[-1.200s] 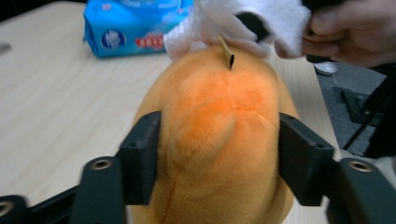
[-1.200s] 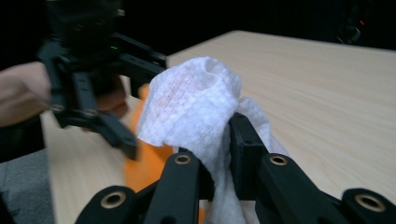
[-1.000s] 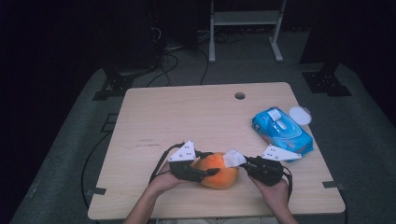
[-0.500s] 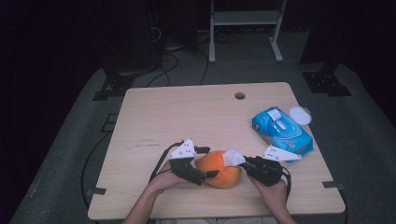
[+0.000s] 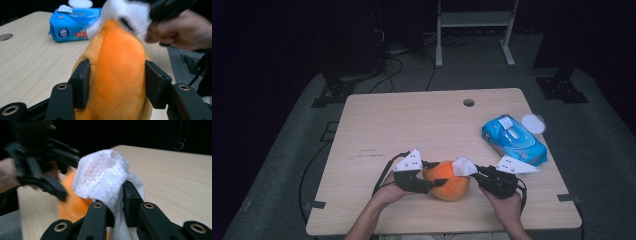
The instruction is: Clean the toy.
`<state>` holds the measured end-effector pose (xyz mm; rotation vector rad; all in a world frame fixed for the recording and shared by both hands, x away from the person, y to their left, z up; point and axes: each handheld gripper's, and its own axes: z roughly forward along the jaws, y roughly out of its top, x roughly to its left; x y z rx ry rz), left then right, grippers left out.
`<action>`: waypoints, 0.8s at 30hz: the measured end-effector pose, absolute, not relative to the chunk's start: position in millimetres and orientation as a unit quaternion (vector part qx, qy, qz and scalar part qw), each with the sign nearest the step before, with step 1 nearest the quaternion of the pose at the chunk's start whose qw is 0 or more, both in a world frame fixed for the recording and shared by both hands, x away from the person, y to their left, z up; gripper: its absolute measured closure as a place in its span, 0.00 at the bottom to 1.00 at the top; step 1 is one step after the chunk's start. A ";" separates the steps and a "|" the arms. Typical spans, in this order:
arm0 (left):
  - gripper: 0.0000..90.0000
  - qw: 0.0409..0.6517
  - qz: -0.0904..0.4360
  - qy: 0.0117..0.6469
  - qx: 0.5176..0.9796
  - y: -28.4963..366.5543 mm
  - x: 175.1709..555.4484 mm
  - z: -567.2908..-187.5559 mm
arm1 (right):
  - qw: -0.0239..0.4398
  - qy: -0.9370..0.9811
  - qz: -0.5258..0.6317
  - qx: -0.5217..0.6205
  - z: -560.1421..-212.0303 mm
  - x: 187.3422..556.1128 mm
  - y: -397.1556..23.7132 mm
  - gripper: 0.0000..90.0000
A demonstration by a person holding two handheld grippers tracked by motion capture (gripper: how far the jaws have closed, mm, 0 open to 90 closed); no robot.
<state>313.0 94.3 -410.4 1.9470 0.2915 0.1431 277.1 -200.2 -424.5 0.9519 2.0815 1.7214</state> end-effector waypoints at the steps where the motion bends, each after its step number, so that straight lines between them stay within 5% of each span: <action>1: 0.50 0.553 0.059 0.126 0.822 94.1 313.7 -410.7 | 0.136 0.719 0.593 0.335 -427.2 279.0 -201.7 0.90; 12: 0.49 0.552 0.059 0.127 0.822 91.0 312.0 -409.9 | 0.145 0.718 0.605 0.312 -418.4 272.5 -197.2 0.90; 15: 0.42 0.551 0.066 0.137 0.821 89.3 312.9 -410.6 | 0.132 0.711 0.603 0.337 -425.6 276.7 -204.8 0.90; 24: 0.46 0.553 0.055 0.113 0.824 80.8 304.7 -405.5 | 0.144 0.719 0.620 0.280 -408.9 263.3 -190.9 0.90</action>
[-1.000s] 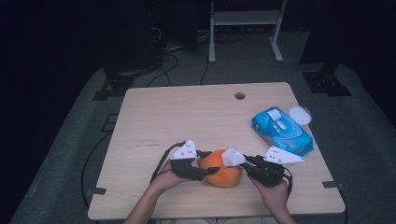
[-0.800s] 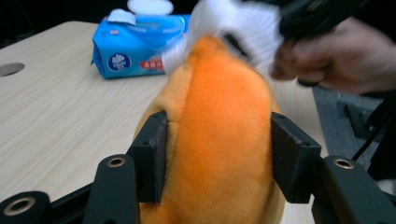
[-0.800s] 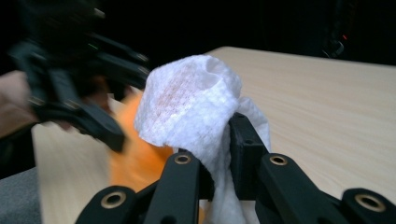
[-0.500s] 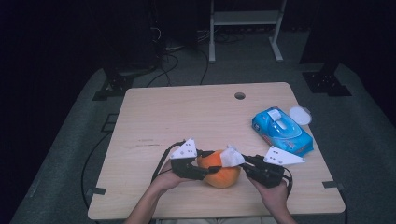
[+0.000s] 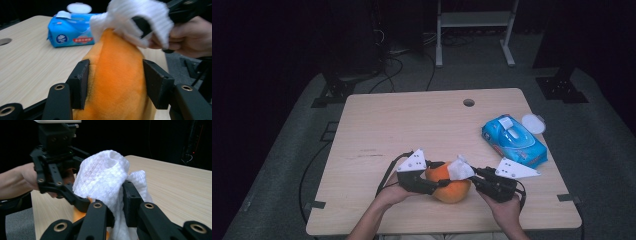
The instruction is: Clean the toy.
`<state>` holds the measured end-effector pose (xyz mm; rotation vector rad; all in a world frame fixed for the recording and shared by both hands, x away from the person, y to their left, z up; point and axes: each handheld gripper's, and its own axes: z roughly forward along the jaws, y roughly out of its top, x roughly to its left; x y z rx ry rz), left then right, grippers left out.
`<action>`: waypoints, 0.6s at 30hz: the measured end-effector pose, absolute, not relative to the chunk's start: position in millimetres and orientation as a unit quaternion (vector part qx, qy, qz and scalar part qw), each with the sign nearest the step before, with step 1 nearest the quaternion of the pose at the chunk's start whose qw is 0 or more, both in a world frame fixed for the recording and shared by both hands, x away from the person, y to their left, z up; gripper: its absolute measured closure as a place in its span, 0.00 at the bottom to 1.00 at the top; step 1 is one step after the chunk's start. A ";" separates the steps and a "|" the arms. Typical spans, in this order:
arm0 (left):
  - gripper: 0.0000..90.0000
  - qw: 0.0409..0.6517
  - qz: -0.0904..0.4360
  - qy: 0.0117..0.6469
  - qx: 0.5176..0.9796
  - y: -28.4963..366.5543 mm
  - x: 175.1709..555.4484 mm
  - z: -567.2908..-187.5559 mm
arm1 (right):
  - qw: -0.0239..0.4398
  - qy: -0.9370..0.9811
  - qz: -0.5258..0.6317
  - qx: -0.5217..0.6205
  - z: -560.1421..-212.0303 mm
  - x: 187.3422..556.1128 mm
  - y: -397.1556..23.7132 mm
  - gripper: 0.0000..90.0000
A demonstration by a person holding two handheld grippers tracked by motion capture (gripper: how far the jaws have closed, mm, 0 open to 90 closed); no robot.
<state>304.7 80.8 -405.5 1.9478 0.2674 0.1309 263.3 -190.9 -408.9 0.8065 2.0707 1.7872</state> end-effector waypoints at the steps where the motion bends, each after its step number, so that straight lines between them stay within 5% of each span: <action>1: 0.44 0.554 0.050 0.111 0.824 80.4 305.2 -407.3 | 0.143 0.718 0.618 0.285 -411.5 265.6 -193.5 0.90; 6: 0.20 0.549 0.034 0.133 0.825 84.7 311.7 -410.8 | 0.146 0.714 0.605 0.319 -419.8 274.4 -204.5 0.90; 8: 0.19 0.540 0.024 0.150 0.828 85.1 315.3 -417.2 | 0.148 0.712 0.603 0.327 -420.8 276.2 -208.6 0.90; 14: 0.45 0.548 0.039 0.150 0.822 82.9 314.3 -417.2 | 0.138 0.707 0.620 0.312 -416.4 269.6 -202.2 0.90; 18: 0.49 0.553 0.036 0.159 0.817 87.5 315.2 -415.8 | 0.146 0.727 0.612 0.274 -410.6 262.9 -188.8 0.90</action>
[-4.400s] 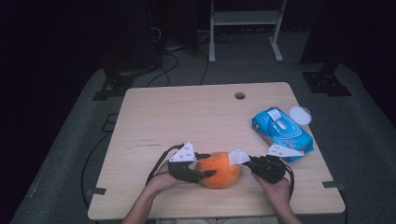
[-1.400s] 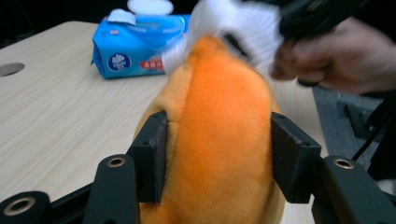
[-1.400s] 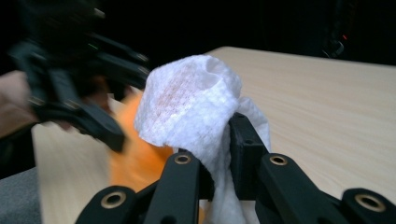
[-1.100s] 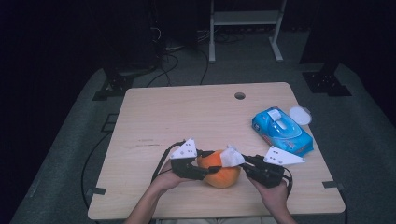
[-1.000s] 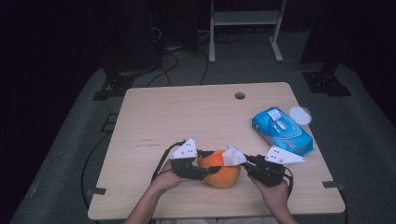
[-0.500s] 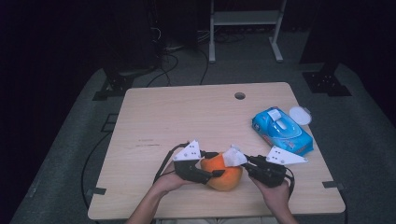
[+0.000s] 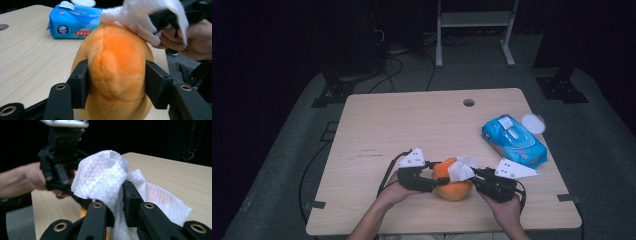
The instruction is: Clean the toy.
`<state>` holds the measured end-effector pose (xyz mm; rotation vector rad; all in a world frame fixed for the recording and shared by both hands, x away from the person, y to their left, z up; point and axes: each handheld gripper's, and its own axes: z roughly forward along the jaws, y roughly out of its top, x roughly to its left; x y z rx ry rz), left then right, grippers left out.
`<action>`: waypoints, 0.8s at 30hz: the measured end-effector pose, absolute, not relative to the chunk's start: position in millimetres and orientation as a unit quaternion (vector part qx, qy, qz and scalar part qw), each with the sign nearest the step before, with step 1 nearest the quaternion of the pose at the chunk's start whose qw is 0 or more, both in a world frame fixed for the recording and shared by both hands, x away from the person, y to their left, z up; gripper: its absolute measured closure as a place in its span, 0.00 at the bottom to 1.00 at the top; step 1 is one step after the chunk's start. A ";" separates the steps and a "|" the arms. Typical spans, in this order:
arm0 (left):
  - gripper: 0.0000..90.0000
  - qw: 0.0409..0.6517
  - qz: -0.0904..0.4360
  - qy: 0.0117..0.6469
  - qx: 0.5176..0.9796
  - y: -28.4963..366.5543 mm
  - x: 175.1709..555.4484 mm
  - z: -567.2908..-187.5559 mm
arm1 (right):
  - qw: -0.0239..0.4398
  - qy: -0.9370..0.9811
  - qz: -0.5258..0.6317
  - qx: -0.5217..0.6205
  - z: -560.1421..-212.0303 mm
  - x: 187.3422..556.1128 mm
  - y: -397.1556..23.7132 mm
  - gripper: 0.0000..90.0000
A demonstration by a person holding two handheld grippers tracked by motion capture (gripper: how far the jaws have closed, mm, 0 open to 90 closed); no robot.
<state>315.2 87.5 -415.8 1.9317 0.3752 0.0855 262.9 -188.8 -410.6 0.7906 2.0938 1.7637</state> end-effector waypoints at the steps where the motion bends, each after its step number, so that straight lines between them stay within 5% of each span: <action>1: 0.48 0.554 0.035 0.161 0.816 88.3 315.2 -415.9 | 0.144 0.727 0.610 0.280 -411.5 264.2 -189.7 0.90; 3: 0.46 0.558 0.035 0.162 0.813 87.6 315.9 -416.6 | 0.148 0.724 0.606 0.296 -414.5 268.0 -194.8 0.90; 8: 0.18 0.540 0.061 0.149 0.826 72.6 311.6 -425.1 | 0.142 0.714 0.605 0.321 -418.5 271.4 -201.2 0.90; 10: 0.21 0.535 0.070 0.149 0.829 70.8 309.9 -426.6 | 0.142 0.724 0.604 0.302 -417.4 267.5 -192.4 0.90; 14: 0.44 0.540 0.088 0.145 0.824 77.6 309.4 -419.9 | 0.148 0.724 0.606 0.296 -413.0 267.3 -192.9 0.90; 24: 0.43 0.540 0.093 0.155 0.822 74.2 306.2 -422.4 | 0.134 0.732 0.604 0.286 -416.9 266.8 -184.6 0.90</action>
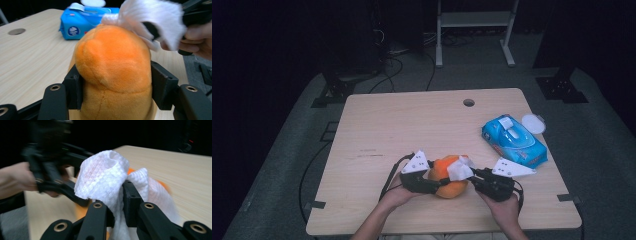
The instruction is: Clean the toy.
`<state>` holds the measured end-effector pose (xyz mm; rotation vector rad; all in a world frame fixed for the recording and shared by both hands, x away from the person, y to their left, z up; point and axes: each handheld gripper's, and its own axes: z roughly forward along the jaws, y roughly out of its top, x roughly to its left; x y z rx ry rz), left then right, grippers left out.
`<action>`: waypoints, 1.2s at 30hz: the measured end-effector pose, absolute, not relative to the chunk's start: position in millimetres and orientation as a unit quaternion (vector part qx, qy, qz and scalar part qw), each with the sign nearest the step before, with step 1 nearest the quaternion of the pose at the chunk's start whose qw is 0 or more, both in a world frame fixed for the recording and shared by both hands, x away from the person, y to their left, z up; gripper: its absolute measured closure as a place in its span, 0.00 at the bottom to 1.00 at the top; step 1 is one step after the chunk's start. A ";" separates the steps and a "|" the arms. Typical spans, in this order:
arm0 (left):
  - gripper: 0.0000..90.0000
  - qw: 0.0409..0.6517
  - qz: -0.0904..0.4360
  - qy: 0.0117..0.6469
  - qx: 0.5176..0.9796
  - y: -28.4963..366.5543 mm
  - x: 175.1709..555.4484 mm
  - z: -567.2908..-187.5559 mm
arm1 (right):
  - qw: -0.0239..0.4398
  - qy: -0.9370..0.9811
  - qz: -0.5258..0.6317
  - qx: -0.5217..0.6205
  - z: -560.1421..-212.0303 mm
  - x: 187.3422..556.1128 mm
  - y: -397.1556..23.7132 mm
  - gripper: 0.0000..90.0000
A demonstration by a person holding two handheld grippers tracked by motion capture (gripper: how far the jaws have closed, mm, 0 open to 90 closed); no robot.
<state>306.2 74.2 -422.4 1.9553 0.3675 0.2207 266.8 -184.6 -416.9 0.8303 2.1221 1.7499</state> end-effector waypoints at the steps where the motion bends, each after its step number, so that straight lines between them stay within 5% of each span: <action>1: 0.43 0.540 0.091 0.151 0.823 73.4 305.4 -422.5 | 0.137 0.733 0.603 0.282 -415.3 266.2 -183.7 0.90; 6: 0.42 0.538 0.081 0.124 0.830 71.7 302.3 -422.3 | 0.144 0.718 0.599 0.322 -418.2 273.7 -202.0 0.90; 11: 0.30 0.550 0.061 0.142 0.821 74.8 306.9 -420.7 | 0.137 0.718 0.601 0.324 -419.4 272.4 -202.2 0.90; 14: 0.42 0.544 0.075 0.115 0.828 72.5 301.3 -421.5 | 0.111 0.722 0.617 0.292 -415.2 266.5 -188.7 0.90; 18: 0.44 0.542 0.075 0.103 0.830 71.6 300.5 -420.5 | 0.129 0.723 0.612 0.294 -410.2 267.8 -192.8 0.90; 24: 0.20 0.541 0.052 0.147 0.826 74.1 309.1 -422.7 | 0.134 0.722 0.591 0.334 -420.3 276.1 -207.9 0.90; 29: 0.49 0.533 0.124 0.086 0.833 70.2 297.8 -419.0 | 0.127 0.722 0.611 0.299 -411.1 267.3 -193.3 0.90; 32: 0.51 0.503 0.171 0.047 0.846 62.3 289.2 -417.5 | 0.138 0.725 0.616 0.275 -404.2 261.3 -186.3 0.90; 36: 0.42 0.521 0.131 0.067 0.841 63.2 292.9 -420.5 | 0.145 0.726 0.604 0.293 -410.0 266.1 -192.9 0.90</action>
